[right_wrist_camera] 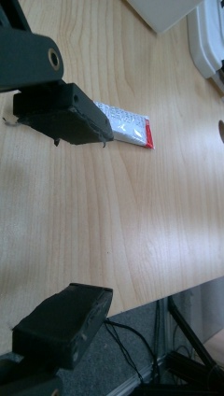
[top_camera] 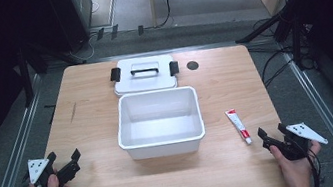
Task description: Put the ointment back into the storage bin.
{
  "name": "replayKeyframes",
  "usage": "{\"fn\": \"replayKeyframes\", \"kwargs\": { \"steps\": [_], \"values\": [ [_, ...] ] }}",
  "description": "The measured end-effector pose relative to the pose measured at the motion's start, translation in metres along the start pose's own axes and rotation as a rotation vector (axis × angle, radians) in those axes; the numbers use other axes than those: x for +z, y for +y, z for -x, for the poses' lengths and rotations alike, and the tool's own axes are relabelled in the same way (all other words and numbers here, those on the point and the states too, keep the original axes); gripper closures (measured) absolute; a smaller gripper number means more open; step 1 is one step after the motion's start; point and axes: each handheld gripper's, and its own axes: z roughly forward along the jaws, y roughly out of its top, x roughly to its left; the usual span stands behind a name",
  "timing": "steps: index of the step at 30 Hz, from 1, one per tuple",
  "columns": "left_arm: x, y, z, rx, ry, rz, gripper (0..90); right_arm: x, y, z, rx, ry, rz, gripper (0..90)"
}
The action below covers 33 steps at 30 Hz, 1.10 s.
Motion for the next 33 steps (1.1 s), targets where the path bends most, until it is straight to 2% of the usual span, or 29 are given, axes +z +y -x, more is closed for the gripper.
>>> {"fn": "replayKeyframes", "kwargs": {
  "steps": [2, 7, 10, 13, 14, 22, 23, 24, 27, 30, 33],
  "values": [
    [0.001, 0.001, 0.0, 0.004, -0.011, -0.013, 13.9, 0.002, 0.001, 0.0, 0.001, 0.001, -0.012, 20.9],
    [0.002, 0.001, -0.001, -0.002, -0.001, -0.02, 13.9, 0.002, 0.002, 0.0, 0.001, 0.014, -0.032, 22.2],
    [0.004, 0.002, 0.0, 0.004, 0.003, -0.042, 14.0, 0.005, 0.004, 0.0, 0.017, 0.029, -0.076, 23.5],
    [0.005, 0.002, 0.0, 0.004, 0.005, -0.046, 14.0, 0.008, 0.005, -0.002, 0.009, 0.042, -0.101, 24.4],
    [0.005, 0.003, 0.0, 0.004, 0.005, -0.046, 14.0, 0.01, 0.008, -0.006, -0.011, 0.053, -0.129, 24.5],
    [0.005, 0.002, 0.001, 0.008, 0.001, -0.046, 14.1, 0.014, 0.026, -0.017, -0.075, 0.087, -0.243, 26.1],
    [0.005, 0.002, 0.001, 0.008, 0.001, -0.046, 14.1, 0.014, 0.026, -0.017, -0.075, 0.087, -0.243, 26.1],
    [0.005, 0.002, 0.001, 0.008, 0.002, -0.047, 14.1, 0.014, 0.033, -0.02, -0.099, 0.085, -0.28, 26.1],
    [0.005, 0.002, 0.0, 0.012, 0.0, -0.052, 14.1, 0.015, 0.043, -0.022, -0.123, 0.081, -0.328, 26.5],
    [0.005, 0.002, 0.0, 0.011, -0.005, -0.052, 14.2, 0.017, 0.052, -0.025, -0.165, 0.083, -0.387, 35.3],
    [0.005, 0.003, 0.0, 0.008, -0.008, -0.053, 14.2, 0.02, 0.061, -0.03, -0.222, 0.075, -0.449, 36.4]
  ]
}}
